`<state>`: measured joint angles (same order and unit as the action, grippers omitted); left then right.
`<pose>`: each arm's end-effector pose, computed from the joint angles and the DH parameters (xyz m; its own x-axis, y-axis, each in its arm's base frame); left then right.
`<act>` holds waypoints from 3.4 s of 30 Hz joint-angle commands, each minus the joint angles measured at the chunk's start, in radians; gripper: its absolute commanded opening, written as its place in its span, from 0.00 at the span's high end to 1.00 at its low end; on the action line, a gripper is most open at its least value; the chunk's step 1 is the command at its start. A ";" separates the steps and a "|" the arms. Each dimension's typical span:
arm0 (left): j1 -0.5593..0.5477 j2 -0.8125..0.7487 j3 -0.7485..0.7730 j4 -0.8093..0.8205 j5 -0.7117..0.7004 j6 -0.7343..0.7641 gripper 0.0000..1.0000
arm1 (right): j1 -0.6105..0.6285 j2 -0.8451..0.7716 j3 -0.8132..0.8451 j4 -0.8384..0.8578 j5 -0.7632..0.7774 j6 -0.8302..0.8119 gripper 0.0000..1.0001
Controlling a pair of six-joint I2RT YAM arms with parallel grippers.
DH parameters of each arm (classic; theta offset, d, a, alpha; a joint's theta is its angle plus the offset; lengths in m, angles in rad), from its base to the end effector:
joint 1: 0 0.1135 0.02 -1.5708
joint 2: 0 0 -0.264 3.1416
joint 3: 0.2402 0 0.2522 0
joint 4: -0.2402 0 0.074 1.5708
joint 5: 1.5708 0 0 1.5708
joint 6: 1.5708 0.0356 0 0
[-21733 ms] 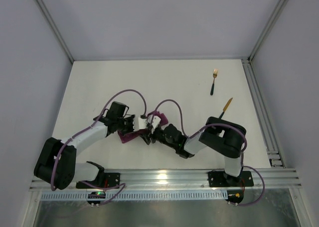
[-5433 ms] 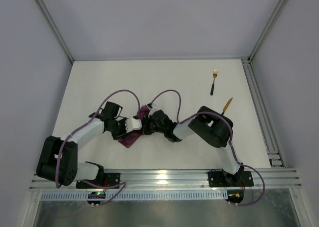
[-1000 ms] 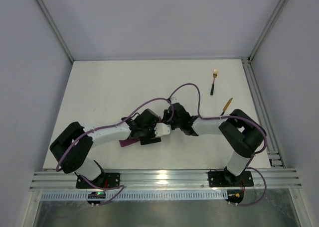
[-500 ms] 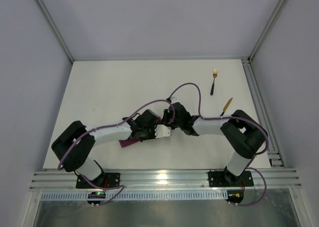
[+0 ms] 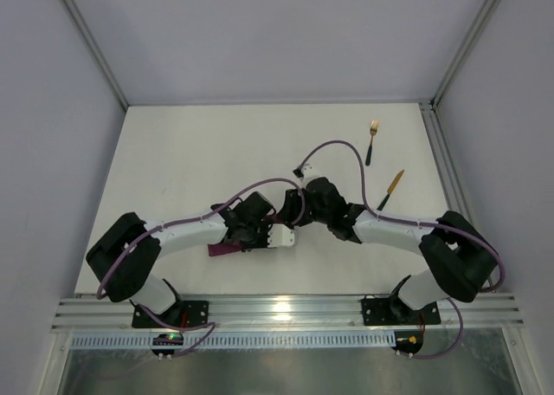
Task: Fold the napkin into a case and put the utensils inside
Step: Pick up the smaller rectangle-folded napkin from the center of the board, then pass from the left arm to the right
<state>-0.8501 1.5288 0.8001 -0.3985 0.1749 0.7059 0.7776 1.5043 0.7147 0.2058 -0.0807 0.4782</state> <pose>0.1791 -0.2133 0.1604 0.0584 0.9016 -0.4286 0.9872 0.0116 0.1588 0.2181 0.2188 0.1849 -0.6926 -0.0382 -0.7203 -0.4826 0.7667 0.4234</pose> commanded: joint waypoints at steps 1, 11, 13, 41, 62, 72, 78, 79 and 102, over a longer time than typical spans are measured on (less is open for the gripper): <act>0.022 -0.025 0.001 -0.161 0.132 0.033 0.81 | -0.001 -0.133 -0.044 -0.002 0.007 -0.127 0.52; 0.111 -0.038 0.031 -0.287 0.262 0.147 0.81 | -0.017 -0.648 -0.351 0.251 0.113 -0.544 0.45; 0.129 -0.045 0.043 -0.315 0.290 0.179 0.81 | -0.014 -0.720 -0.386 0.273 -0.006 -0.677 0.45; 0.283 -0.110 0.120 -0.482 0.406 0.267 0.80 | 0.621 0.052 -0.081 0.425 0.396 -1.208 0.39; 0.284 -0.088 0.080 -0.473 0.420 0.276 0.80 | 0.603 0.298 0.023 0.325 0.403 -1.115 0.37; 0.284 -0.088 0.065 -0.476 0.422 0.283 0.80 | 0.601 0.370 0.077 0.227 0.492 -1.101 0.42; 0.284 -0.099 0.067 -0.485 0.425 0.288 0.80 | 0.600 0.395 0.089 0.211 0.515 -1.083 0.72; 0.284 -0.102 0.067 -0.485 0.425 0.288 0.80 | 0.600 0.396 0.092 0.208 0.515 -1.081 0.78; 0.658 -0.268 0.177 -0.537 0.422 0.119 0.01 | 0.535 0.280 0.255 -0.140 0.227 -0.917 0.96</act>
<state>-0.2703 1.2945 0.9356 -0.9066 0.5629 0.8631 1.3235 1.8442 0.9085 0.2268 0.2798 -0.5083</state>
